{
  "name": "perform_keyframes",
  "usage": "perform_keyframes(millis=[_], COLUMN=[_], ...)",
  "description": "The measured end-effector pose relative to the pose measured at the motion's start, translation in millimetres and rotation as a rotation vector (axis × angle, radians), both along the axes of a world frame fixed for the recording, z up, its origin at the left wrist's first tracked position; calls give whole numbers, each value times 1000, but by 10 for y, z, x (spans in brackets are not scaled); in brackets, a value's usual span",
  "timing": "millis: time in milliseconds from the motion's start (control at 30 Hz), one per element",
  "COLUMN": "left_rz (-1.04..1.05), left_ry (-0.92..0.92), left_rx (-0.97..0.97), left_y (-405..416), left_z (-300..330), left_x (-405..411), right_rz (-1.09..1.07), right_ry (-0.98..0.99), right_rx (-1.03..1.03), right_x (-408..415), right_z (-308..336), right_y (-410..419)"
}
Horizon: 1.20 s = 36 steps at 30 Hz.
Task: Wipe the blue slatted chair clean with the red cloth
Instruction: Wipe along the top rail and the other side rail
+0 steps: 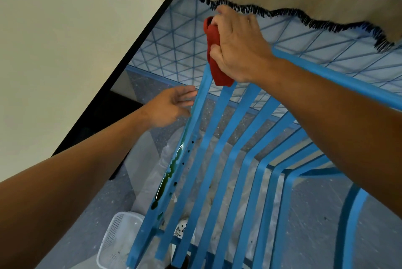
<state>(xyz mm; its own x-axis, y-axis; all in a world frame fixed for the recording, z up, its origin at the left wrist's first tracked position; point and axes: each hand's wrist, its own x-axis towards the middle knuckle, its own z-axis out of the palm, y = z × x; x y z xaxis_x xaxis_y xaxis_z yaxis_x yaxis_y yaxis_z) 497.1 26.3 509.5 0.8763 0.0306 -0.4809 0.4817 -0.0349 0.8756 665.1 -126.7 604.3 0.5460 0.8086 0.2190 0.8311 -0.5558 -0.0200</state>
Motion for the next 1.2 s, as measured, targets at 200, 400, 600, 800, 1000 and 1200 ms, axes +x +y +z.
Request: perform_keyframes(millis=[200, 400, 600, 800, 1000, 1200], left_rz=[19, 17, 100, 85, 130, 22], left_ry=[25, 22, -13, -36, -33, 48], left_rx=[-45, -34, -61, -6, 24, 211], left_y=[15, -4, -104, -134, -199, -199], left_z=[-74, -166, -131, -11, 140, 88], left_x=[-154, -390, -474, -395, -221, -344], right_rz=[-17, -31, -42, -125, -63, -68], right_ry=[-345, -356, 3, -2, -79, -52], right_rx=[34, 223, 176, 74, 182, 34], right_x=[-251, -466, -601, -461, -229, -433], right_z=[-385, -868, -857, -221, 266, -507], right_y=[-53, -281, -288, -246, -159, -129])
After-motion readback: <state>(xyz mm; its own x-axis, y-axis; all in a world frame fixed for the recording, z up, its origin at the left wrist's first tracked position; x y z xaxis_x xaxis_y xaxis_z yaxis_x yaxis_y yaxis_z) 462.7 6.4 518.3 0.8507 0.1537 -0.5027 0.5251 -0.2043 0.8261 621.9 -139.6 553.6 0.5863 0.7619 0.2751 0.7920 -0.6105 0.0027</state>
